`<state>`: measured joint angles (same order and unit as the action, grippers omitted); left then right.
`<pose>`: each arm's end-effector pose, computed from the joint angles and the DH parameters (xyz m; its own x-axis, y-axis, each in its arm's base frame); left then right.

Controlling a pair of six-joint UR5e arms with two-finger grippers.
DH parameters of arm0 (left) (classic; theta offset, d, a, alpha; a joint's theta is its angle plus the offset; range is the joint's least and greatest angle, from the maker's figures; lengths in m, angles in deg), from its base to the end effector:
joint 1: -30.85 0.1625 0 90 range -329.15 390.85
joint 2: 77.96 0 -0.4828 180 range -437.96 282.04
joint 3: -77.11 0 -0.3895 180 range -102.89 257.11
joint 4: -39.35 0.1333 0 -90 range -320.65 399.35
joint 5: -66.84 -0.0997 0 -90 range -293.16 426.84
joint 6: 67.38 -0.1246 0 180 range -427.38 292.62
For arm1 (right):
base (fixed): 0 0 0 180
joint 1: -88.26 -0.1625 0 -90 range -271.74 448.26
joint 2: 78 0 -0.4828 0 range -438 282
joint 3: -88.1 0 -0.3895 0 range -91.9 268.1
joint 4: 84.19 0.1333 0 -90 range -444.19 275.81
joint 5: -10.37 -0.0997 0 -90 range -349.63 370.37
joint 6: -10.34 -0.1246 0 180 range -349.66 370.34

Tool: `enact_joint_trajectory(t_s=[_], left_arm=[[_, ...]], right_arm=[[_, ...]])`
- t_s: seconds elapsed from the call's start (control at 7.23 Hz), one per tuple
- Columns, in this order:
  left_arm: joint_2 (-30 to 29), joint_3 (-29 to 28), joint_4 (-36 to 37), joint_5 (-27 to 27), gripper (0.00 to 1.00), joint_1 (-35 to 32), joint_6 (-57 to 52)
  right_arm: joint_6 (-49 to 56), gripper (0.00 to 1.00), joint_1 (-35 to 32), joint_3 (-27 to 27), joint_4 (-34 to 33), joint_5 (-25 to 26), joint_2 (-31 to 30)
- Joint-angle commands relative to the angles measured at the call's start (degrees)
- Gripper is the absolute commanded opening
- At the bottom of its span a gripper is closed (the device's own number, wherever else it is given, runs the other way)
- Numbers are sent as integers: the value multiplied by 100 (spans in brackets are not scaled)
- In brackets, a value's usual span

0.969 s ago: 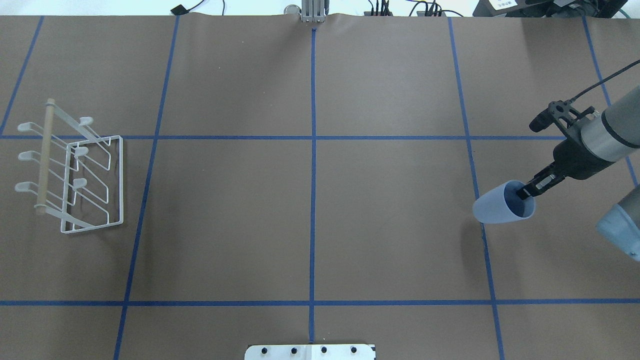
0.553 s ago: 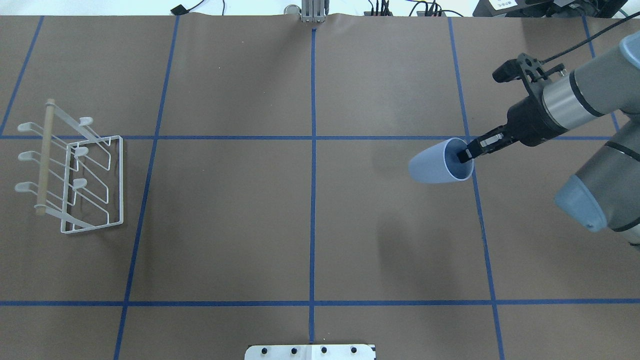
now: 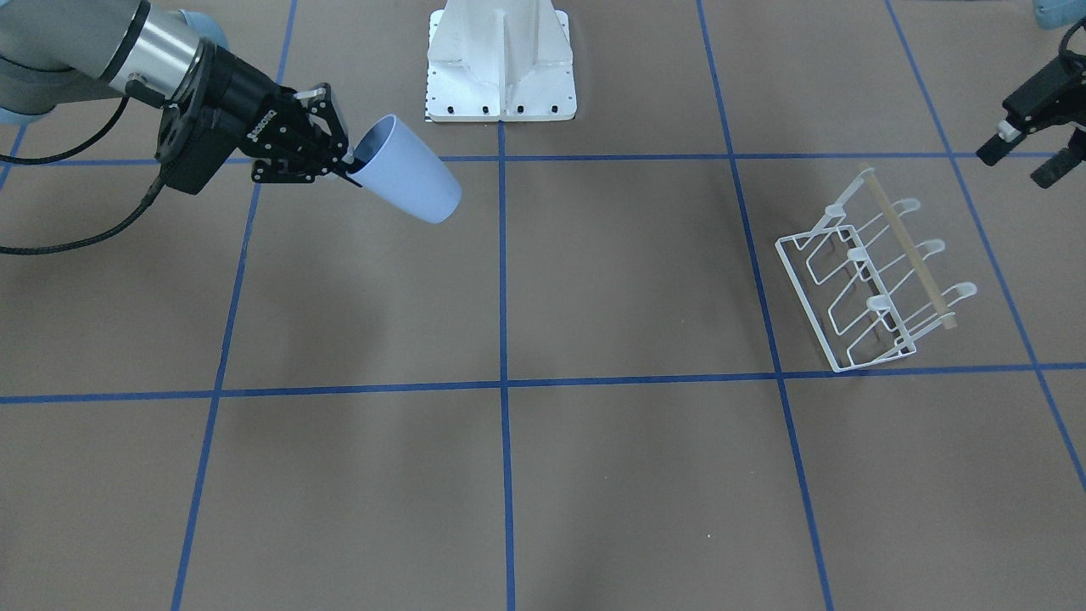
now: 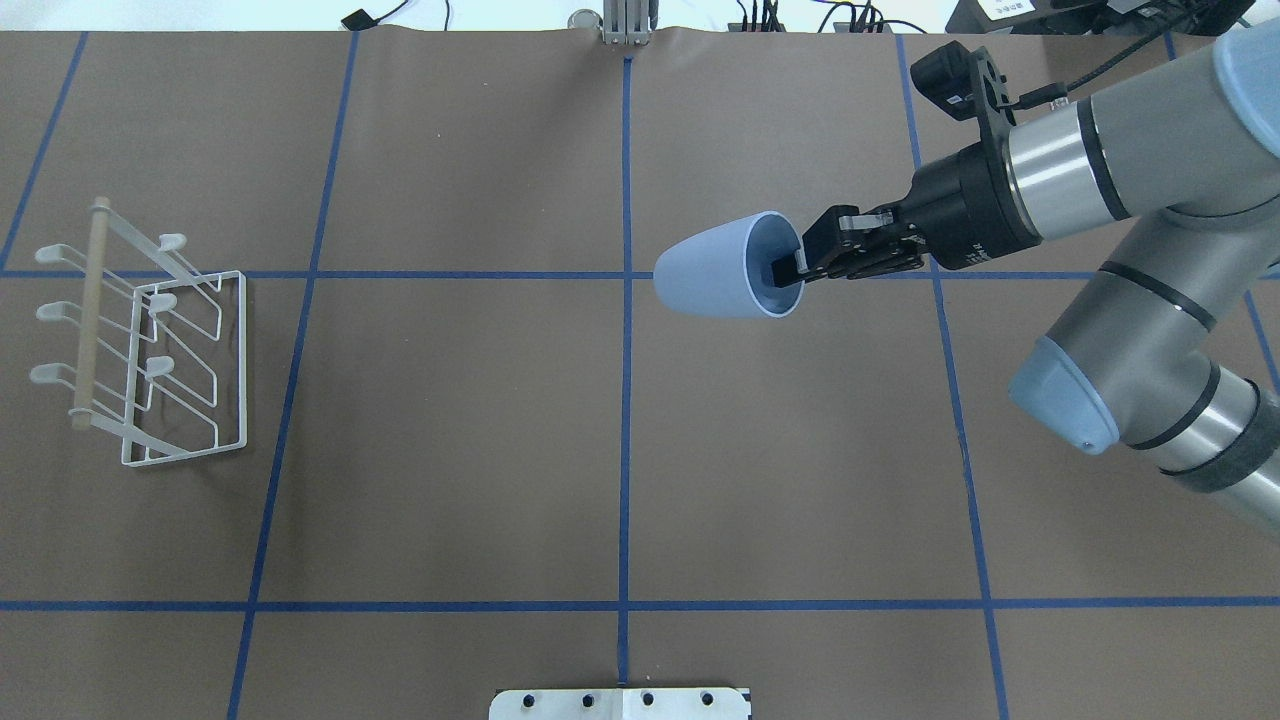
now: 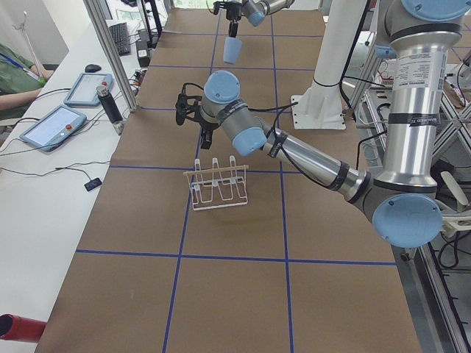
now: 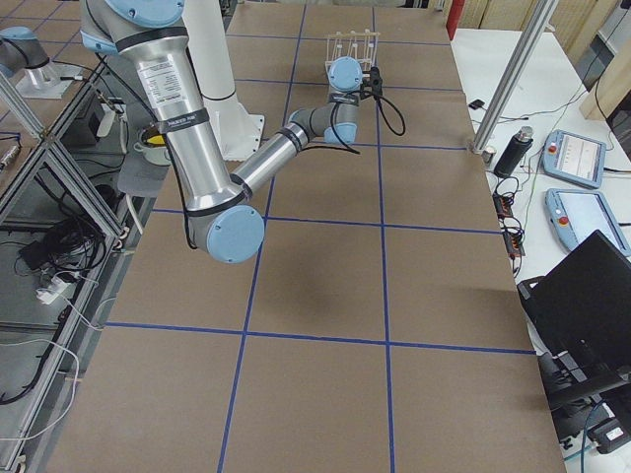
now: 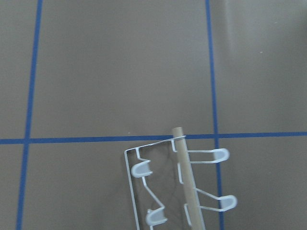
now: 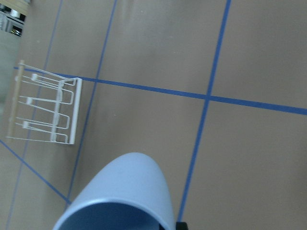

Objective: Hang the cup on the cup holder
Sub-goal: 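Lift the pale blue cup with the right gripper and carry it toward the table center, then move the left gripper toward the cup's closed end while the right gripper holds it up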

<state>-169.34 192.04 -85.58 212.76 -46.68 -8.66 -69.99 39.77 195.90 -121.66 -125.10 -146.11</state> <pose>0.0721 -0.4654 0.4187 0.2915 0.0294 -0.9561 0.2797 0.9532 0.1146 -0.3399 -0.4512 0.2587 -0.0164 -0.1963 0.9804 -0.0566 0.9792 0.1951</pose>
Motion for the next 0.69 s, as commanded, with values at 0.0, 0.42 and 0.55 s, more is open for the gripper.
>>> enact_joint_trajectory(t_s=[0.0, 0.42, 0.55], left_arm=[[-176, -6, -1643, -20, 98, 466, 2021], [-1097, 56, -2876, -141, 98, 992, 4525], [-1475, 56, -3201, -412, 98, 1169, 5082]], right_arm=[[-1525, 0, 234, 82, 1351, 152, 52], [-2300, 0, 252, 363, 2232, 423, 52], [-2625, 0, 252, 442, 2574, 590, 52]])
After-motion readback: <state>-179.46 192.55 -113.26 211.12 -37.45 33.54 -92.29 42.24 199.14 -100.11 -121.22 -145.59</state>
